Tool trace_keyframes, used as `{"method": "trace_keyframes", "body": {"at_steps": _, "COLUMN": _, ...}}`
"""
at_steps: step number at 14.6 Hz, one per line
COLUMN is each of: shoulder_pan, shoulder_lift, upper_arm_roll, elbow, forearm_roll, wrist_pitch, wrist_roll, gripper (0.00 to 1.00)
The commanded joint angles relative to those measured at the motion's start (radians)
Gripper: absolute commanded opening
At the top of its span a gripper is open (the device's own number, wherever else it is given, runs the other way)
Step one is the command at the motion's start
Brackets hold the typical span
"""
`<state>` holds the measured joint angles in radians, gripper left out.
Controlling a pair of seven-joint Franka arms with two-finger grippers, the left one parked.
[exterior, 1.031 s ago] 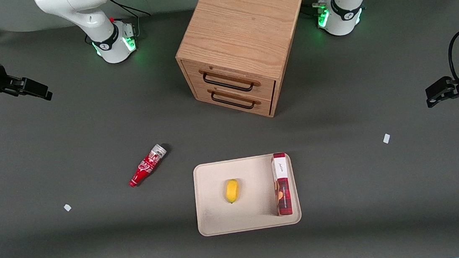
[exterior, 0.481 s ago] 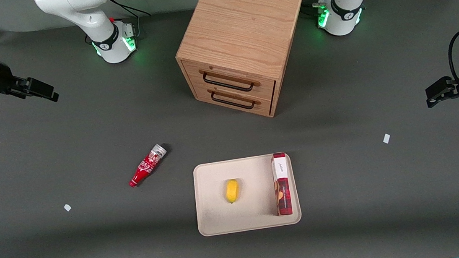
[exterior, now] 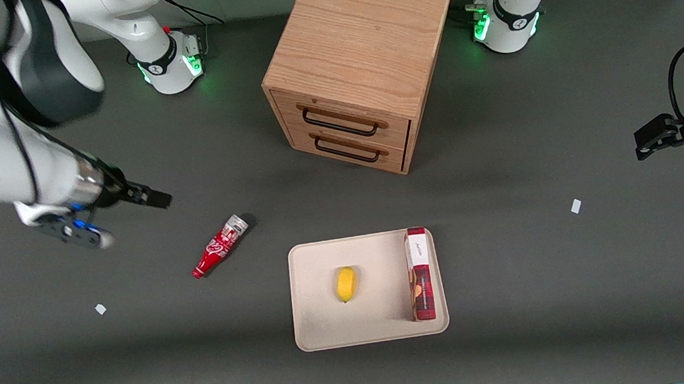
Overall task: Place coke bottle on tray
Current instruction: 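Lower the open right gripper around the bottle and close it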
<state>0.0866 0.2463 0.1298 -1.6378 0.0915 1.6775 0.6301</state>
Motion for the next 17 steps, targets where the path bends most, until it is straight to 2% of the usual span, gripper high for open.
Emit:
{"method": "trace_keyframes", "body": {"at_steps": 1, "shoulder_pan": 0.001, "shoulder_lift": 0.068, "upper_arm_roll": 0.007, "elbow": -0.026, "forearm_roll": 0.008, "wrist_pitch": 0.091, "wrist_roll": 0.072, "gripper": 1.00}}
{"method": "trace_keyframes", "body": {"at_steps": 5, "shoulder_pan": 0.002, "shoulder_lift": 0.142, "upper_arm_roll": 0.010, "elbow": -0.105, "forearm_roll": 0.008, "wrist_pitch": 0.281, "wrist_roll": 0.124, "gripper": 1.00}}
{"method": "trace_keyframes", "body": {"at_steps": 11, "shoulder_pan": 0.021, "shoulder_lift": 0.232, "upper_arm_roll": 0.017, "elbow": -0.117, "forearm_roll": 0.007, "wrist_pitch": 0.386, "wrist_roll": 0.172, "gripper": 1.00}}
{"method": "trace_keyframes", "body": {"at_steps": 13, "shoulder_pan": 0.021, "shoulder_lift": 0.257, "upper_arm_roll": 0.016, "elbow": -0.161, "forearm_roll": 0.005, "wrist_pitch": 0.467, "wrist_roll": 0.172, "gripper": 1.00}}
{"method": "trace_keyframes", "body": {"at_steps": 17, "shoulder_pan": 0.018, "shoulder_lift": 0.323, "upper_arm_roll": 0.016, "elbow": -0.191, "forearm_roll": -0.024, "wrist_pitch": 0.559, "wrist_roll": 0.178, "gripper": 1.00}}
